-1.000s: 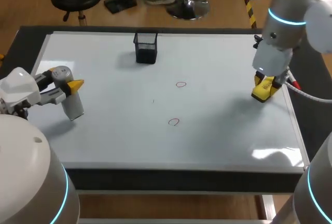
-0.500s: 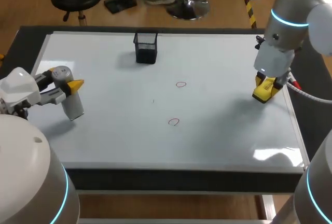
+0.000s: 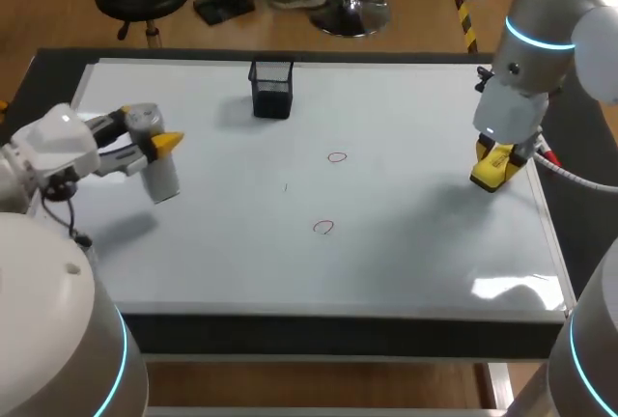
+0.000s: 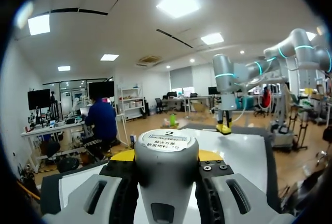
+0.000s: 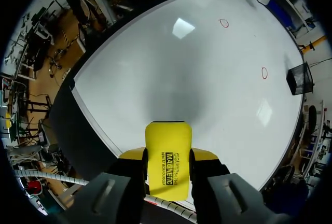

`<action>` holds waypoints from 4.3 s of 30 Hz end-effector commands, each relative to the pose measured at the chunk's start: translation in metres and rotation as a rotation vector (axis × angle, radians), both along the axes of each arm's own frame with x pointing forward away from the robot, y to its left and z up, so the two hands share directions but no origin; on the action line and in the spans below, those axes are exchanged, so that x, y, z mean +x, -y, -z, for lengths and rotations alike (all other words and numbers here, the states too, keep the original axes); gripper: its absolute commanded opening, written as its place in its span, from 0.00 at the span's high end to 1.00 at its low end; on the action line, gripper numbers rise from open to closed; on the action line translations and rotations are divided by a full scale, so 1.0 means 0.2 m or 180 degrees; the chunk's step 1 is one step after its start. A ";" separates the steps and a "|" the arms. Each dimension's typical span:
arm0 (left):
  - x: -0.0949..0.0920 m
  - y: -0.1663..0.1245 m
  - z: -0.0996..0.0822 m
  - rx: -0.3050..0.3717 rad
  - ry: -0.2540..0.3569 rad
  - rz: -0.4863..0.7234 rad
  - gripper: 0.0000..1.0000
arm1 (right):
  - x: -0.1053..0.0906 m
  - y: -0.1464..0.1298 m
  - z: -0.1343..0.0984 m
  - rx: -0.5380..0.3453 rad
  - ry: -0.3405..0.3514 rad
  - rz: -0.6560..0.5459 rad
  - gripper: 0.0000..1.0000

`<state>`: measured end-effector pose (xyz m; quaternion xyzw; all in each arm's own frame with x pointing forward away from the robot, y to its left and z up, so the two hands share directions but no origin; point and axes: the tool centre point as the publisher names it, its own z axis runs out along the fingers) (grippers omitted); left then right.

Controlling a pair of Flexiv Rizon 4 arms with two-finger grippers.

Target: Pick up the inspection probe, press it on each red-marked spot on the whiteboard one by one, put down the probe, pick up the eraser, and wipe off all the red marks.

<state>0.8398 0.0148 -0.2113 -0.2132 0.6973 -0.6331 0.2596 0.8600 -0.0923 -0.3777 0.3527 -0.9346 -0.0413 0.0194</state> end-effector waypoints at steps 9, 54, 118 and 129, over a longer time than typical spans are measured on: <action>0.26 0.49 0.01 -0.0052 0.0033 0.0997 1.00 | 0.00 0.00 0.00 -0.0009 0.0001 -0.0005 1.00; 0.47 1.41 0.18 -0.0082 -0.0101 0.2641 1.00 | 0.00 0.00 0.00 -0.0009 0.0001 -0.0005 1.00; 0.54 1.46 0.27 0.0074 -0.0192 0.2633 1.00 | 0.00 0.00 0.00 -0.0009 0.0001 -0.0005 1.00; 0.67 1.48 0.14 -0.0049 -0.0151 0.2890 1.00 | 0.00 0.00 0.00 -0.0009 0.0001 -0.0005 1.00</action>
